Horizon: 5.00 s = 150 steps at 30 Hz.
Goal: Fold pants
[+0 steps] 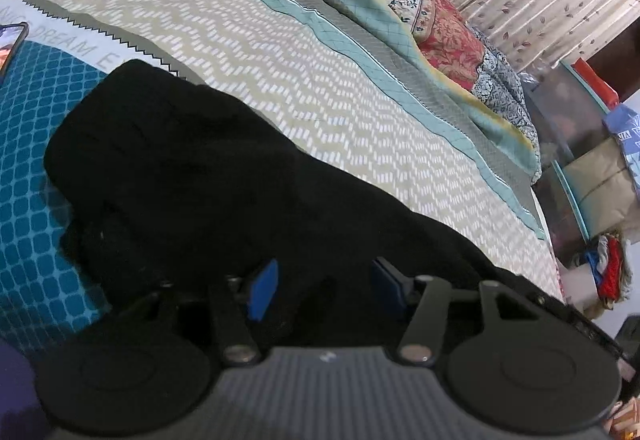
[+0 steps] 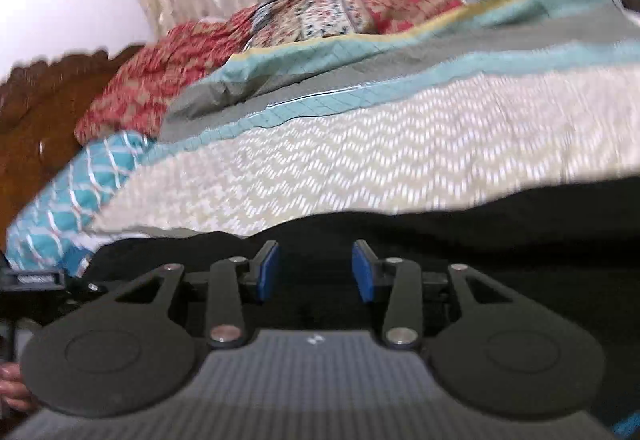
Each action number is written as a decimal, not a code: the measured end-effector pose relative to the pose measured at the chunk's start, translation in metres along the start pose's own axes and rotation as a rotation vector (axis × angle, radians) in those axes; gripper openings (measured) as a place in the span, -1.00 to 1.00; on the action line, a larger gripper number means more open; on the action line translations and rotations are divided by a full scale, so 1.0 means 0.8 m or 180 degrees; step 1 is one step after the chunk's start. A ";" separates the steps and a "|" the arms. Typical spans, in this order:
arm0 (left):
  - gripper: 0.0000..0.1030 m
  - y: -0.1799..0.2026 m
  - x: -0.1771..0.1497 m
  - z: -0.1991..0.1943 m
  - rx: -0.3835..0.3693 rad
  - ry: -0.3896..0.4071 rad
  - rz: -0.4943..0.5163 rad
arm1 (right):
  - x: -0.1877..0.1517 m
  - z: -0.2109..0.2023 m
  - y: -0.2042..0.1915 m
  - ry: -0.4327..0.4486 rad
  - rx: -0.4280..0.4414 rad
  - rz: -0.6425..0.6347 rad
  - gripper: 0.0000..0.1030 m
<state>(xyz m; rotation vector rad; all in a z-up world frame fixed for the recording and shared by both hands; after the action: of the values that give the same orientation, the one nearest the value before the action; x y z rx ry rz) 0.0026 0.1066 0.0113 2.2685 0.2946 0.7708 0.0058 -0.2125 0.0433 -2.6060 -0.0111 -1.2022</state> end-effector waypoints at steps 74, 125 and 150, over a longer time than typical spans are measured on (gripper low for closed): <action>0.16 0.012 -0.004 0.014 0.0213 -0.0231 0.0162 | -0.010 -0.059 0.124 0.0334 -0.0553 0.0738 -0.09; 0.35 0.139 -0.042 0.081 0.0320 -0.0798 0.0359 | -0.106 -0.216 0.485 0.1627 -0.1539 0.2925 0.05; 0.36 0.097 -0.035 0.050 0.0098 -0.0632 0.0086 | 0.022 -0.178 0.215 0.1263 -0.1158 0.0502 -0.61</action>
<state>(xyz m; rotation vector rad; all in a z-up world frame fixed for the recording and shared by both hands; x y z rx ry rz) 0.0037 0.0168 0.0297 2.3606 0.1840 0.5518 -0.0687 -0.4156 0.1030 -2.5352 0.5252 -1.7735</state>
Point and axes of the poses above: each gripper's, at about its wrist camera, not at the fingertips, and z roughly the way its jaws point, y to its right, x to its top, the point moved 3 cm from there along z, roughly the way its jaws point, and after that the axes turned 9 degrees about -x, right-handed, at the moved point
